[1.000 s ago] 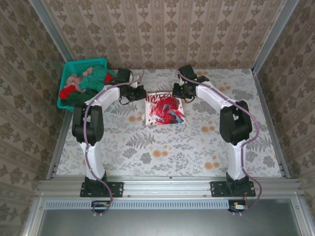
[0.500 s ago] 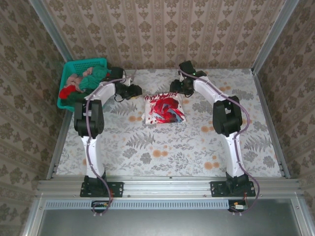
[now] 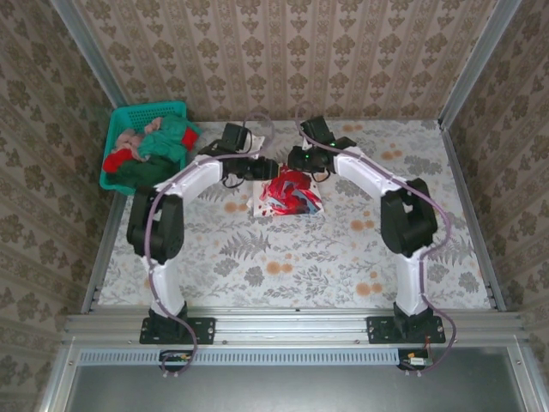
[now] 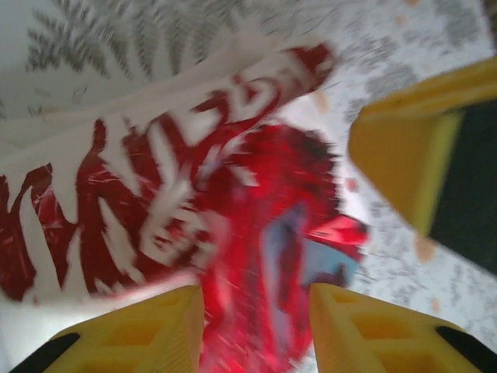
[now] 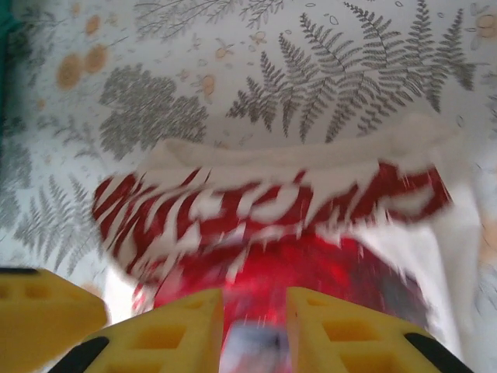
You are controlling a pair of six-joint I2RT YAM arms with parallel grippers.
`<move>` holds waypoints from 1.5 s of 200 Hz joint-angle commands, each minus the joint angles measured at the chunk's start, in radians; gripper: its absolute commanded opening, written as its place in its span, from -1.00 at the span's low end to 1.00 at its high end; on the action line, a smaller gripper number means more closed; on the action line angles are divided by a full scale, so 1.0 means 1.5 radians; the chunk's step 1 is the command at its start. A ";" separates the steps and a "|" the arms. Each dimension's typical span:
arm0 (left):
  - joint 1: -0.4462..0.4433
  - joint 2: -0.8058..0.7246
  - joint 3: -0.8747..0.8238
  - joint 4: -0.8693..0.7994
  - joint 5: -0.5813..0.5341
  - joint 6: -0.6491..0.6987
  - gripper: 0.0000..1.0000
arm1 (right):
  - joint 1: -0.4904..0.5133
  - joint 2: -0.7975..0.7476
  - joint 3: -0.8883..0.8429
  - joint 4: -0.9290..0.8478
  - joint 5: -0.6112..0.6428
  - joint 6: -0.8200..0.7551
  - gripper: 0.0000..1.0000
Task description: Fold and stack the t-shirts
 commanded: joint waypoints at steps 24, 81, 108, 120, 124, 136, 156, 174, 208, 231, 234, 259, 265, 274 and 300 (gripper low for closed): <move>0.058 0.153 0.100 -0.020 0.013 -0.005 -0.25 | -0.052 0.210 0.248 -0.133 -0.013 -0.004 -0.35; 0.091 0.113 0.065 -0.030 -0.016 0.019 -0.13 | -0.086 0.248 0.335 -0.210 -0.001 -0.036 -0.27; 0.086 0.052 0.045 -0.043 -0.045 0.025 -0.04 | -0.067 0.141 0.247 -0.173 0.049 -0.046 -0.16; 0.075 0.020 0.029 -0.046 -0.071 0.026 -0.03 | -0.046 0.085 0.180 -0.134 0.065 -0.045 -0.14; 0.071 0.010 0.023 -0.046 -0.079 0.028 -0.02 | -0.038 0.069 0.158 -0.112 0.064 -0.044 -0.13; 0.055 -0.021 -0.003 -0.039 -0.101 0.030 -0.01 | -0.010 0.041 0.112 -0.075 0.058 -0.045 -0.11; 0.037 -0.067 -0.066 0.001 -0.101 0.011 0.00 | 0.031 0.052 0.103 -0.060 0.052 -0.036 0.10; 0.032 -0.107 -0.150 0.050 -0.096 0.004 0.03 | 0.050 0.089 0.113 -0.074 0.054 -0.002 0.27; 0.102 -0.190 -0.287 0.106 -0.062 -0.031 0.31 | 0.067 0.135 0.104 -0.099 0.073 0.016 0.26; 0.118 -0.258 -0.314 0.085 -0.085 -0.015 0.99 | 0.051 0.141 0.092 -0.142 0.130 0.013 0.27; 0.119 -0.266 -0.317 0.084 -0.086 -0.015 1.00 | 0.048 0.138 0.086 -0.142 0.134 0.012 0.27; 0.122 -0.333 -0.344 0.091 -0.089 -0.018 1.00 | 0.015 0.122 0.085 -0.175 0.154 -0.005 0.33; 0.122 -0.350 -0.353 0.095 -0.094 -0.018 1.00 | 0.014 0.104 0.077 -0.171 0.161 -0.014 0.39; 0.122 -0.373 -0.365 0.098 -0.103 -0.015 1.00 | 0.017 0.071 0.057 -0.159 0.170 -0.026 0.46; 0.126 -0.418 -0.386 0.084 -0.126 -0.005 1.00 | 0.052 -0.013 0.005 -0.129 0.199 -0.052 0.53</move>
